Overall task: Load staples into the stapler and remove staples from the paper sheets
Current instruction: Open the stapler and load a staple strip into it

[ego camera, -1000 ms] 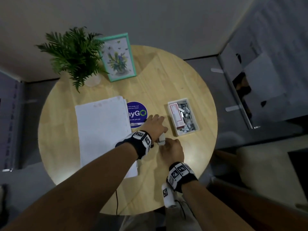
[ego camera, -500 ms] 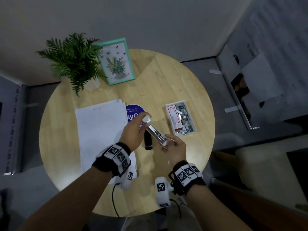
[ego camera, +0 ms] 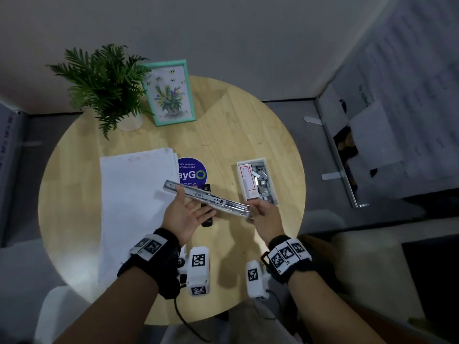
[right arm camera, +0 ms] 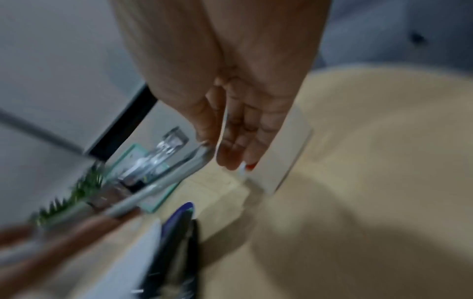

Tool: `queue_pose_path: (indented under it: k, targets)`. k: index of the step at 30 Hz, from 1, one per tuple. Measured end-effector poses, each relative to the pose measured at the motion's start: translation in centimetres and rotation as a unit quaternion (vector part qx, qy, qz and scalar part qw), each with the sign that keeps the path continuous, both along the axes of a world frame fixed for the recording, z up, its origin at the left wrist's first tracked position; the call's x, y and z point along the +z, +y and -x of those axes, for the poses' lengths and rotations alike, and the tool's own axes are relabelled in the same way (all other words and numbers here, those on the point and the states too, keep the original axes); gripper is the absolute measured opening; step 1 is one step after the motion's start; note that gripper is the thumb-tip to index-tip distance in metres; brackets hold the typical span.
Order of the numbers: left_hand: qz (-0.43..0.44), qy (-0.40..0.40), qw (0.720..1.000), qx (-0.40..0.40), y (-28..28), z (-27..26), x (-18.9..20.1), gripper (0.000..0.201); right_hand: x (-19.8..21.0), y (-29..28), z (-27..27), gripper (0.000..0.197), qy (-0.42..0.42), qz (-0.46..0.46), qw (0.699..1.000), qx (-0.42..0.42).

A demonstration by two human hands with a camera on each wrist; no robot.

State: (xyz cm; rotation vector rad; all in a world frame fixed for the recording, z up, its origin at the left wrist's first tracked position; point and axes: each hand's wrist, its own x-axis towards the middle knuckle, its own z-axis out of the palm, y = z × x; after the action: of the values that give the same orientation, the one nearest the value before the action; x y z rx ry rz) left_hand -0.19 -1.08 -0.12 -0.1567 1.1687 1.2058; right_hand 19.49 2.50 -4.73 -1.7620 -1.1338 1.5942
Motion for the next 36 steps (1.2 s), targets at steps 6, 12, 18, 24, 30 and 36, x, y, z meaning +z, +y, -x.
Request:
queue_pose_path:
  k: [6, 12, 18, 24, 30, 36]
  targets:
    - [0.018, 0.054, 0.997, 0.045, 1.4, -0.3, -0.2, 0.054, 0.2, 5.0, -2.9, 0.012, -0.404, -0.116, 0.860, 0.289]
    - [0.023, 0.088, 0.994, 0.067, 1.2, -0.5, -0.6, 0.049, -0.8, 6.9, -1.9, 0.032, -0.478, -0.074, 0.793, 0.371]
    - [0.033, 0.090, 0.992, 0.082, 0.8, -0.7, -0.8, 0.048, -1.6, 7.0, -1.9, 0.025, -0.497, -0.085, 0.760, 0.410]
    - [0.024, 0.085, 0.992, 0.086, 0.7, -1.0, -0.6, 0.044, -1.4, 7.9, -4.6, 0.018, -0.319, -0.061, 0.892, 0.316]
    - [0.002, 0.073, 0.994, 0.086, 0.7, -1.7, 0.0, 0.041, 2.7, 7.6, -5.0, 0.016, 0.009, -0.019, 0.992, 0.124]
    - [-0.004, 0.055, 0.994, 0.092, 0.6, -1.9, 0.9, 0.050, 5.9, 6.5, -2.7, 0.012, 0.094, -0.040, 0.989, 0.103]
